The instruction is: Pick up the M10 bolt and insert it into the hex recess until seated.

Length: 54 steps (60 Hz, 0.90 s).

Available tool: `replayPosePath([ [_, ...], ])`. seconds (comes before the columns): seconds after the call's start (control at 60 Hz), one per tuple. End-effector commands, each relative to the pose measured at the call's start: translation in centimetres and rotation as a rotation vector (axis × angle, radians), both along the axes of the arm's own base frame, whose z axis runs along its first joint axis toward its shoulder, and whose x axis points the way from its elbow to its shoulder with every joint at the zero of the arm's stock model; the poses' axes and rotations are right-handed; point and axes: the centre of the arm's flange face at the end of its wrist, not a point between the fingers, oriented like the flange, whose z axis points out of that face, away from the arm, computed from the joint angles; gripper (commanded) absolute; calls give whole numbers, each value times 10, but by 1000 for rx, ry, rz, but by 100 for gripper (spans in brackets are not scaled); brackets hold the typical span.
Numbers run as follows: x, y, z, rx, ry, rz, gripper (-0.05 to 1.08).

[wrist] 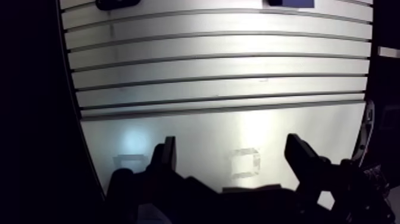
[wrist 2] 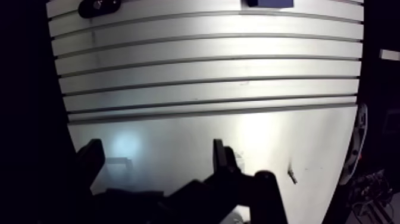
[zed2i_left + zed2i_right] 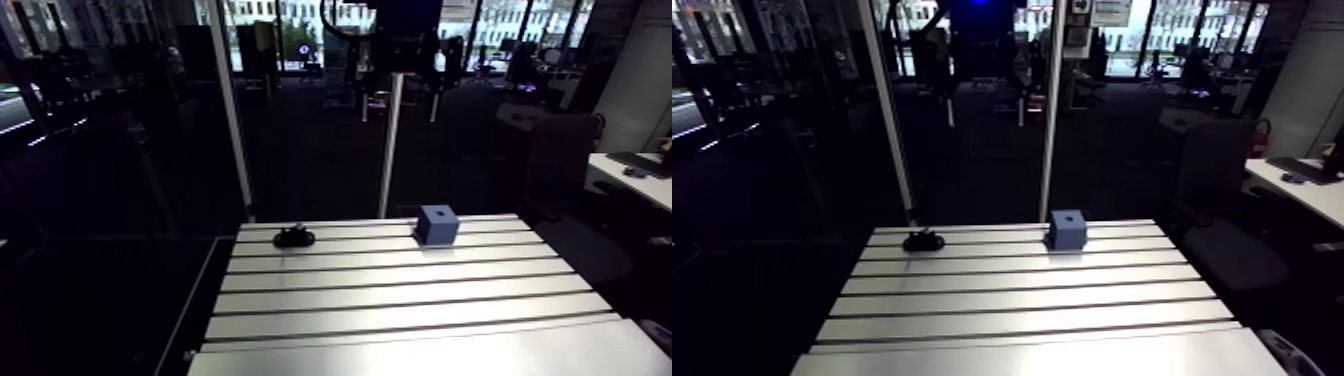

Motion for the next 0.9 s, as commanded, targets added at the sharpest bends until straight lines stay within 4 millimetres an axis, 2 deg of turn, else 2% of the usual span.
replayPosePath([
  [0.017,19,-42,14,8,131,34,1],
  [0.467,18,-42,11,5,134,32,1],
  [0.567,15,-42,1,6,156,32,1],
  [0.717,-3,-42,-23,13,253,42,1],
  [0.75,-13,-42,-38,13,266,40,1],
  [0.767,-13,-42,-38,13,266,40,1],
  [0.9,-27,-58,-67,7,246,63,1],
])
